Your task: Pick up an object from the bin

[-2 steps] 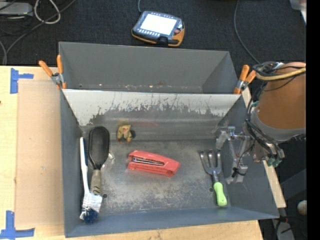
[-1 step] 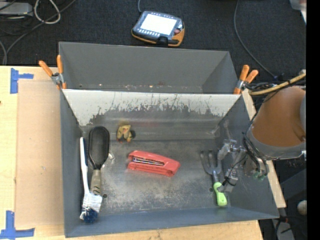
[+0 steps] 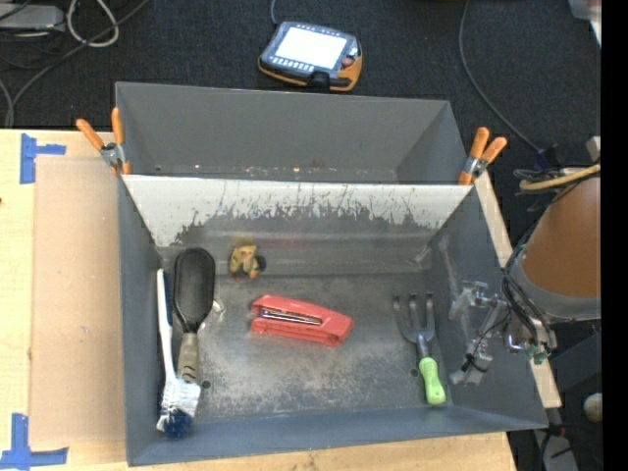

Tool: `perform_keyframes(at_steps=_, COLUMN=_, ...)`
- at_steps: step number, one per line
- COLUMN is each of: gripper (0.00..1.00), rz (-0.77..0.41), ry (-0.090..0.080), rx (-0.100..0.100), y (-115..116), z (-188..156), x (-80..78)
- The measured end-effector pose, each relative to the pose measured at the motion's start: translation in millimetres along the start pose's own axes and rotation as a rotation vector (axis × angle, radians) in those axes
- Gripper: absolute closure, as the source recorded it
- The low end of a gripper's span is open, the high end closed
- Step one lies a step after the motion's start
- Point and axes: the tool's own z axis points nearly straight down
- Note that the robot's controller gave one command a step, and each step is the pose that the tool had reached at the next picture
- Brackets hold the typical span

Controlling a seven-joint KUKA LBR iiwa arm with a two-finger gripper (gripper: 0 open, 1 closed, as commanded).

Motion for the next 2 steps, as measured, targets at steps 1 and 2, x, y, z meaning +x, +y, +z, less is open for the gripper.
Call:
perform_keyframes(at_steps=1, gripper=0.00, rz=0.391, ry=0.014, rx=0.001, y=1.4, z=15.7, x=20.5)
perform_keyframes(at_steps=2, gripper=0.00, rz=0.707, ry=0.010, rx=-0.017, y=17.8, z=70.1, x=0.0)
